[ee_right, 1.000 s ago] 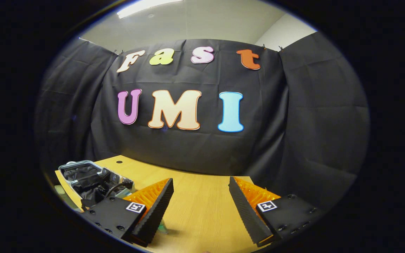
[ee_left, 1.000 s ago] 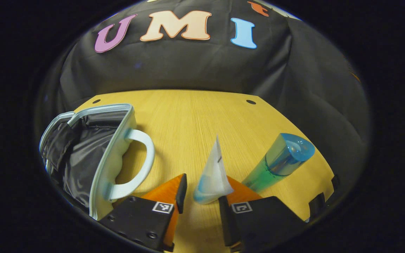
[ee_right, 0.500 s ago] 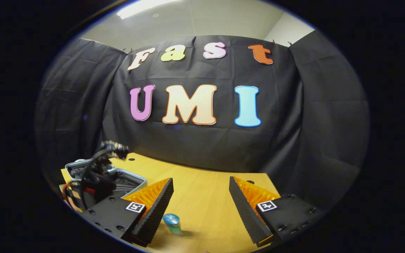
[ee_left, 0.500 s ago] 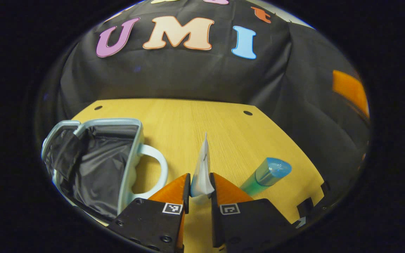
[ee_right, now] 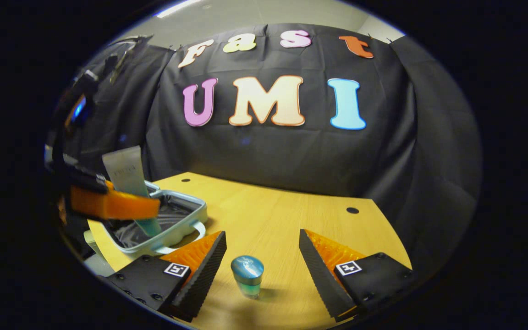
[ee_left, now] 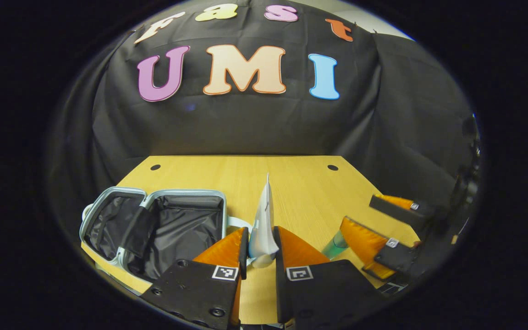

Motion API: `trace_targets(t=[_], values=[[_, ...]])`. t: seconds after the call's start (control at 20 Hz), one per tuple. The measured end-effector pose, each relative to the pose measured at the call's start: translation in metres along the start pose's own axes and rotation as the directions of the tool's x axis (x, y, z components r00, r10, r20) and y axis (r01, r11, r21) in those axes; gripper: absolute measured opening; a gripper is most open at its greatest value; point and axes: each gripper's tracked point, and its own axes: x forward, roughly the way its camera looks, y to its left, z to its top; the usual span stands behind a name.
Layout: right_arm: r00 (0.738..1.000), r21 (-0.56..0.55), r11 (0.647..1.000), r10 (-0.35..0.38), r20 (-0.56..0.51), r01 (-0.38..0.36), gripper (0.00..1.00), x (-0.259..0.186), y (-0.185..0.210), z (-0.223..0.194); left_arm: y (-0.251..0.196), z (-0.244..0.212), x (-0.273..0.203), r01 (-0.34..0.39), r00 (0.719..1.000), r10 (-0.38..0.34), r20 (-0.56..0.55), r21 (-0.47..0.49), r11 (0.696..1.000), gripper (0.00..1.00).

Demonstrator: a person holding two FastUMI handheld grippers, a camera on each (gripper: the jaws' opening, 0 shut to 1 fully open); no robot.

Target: First open the suitcase, pack the skin care products into it, and then close the suitcase.

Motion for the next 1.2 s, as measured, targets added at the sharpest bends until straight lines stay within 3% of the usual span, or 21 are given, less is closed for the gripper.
trace_targets(t=[0.45,0.5,0.6,0.7,0.95,1.2], values=[[0.984,0.008,0.999,0.052,-0.168,-0.051,0.88,0.015,0.011,-0.091,0.037,-0.004,-0.029,-0.103,0.994,0.102,-0.031,-0.021,0.994,0.24],[0.984,0.011,0.999,0.054,-0.17,-0.053,0.81,0.014,0.012,-0.093,0.04,-0.007,-0.03,-0.11,0.994,0.109,-0.032,-0.028,0.994,0.23],[0.986,0.004,0.998,0.062,-0.155,-0.062,0.55,0.014,0.016,-0.091,0.047,-0.014,-0.032,-0.124,0.991,0.122,-0.046,-0.043,0.991,0.23],[0.981,0.031,0.995,0.095,-0.171,-0.091,0.45,0.013,0.024,-0.092,0.056,-0.022,-0.033,-0.126,0.99,0.122,-0.064,-0.054,0.991,0.23],[0.971,0.078,0.99,0.132,-0.2,-0.119,0.44,-0.001,0.044,-0.07,0.111,-0.047,-0.029,-0.175,0.968,0.167,-0.187,-0.023,0.984,0.24],[0.975,0.135,0.984,0.138,-0.172,-0.116,0.44,-0.018,0.065,-0.018,0.164,-0.088,-0.015,-0.196,0.921,0.175,-0.347,-0.026,0.98,0.24]])
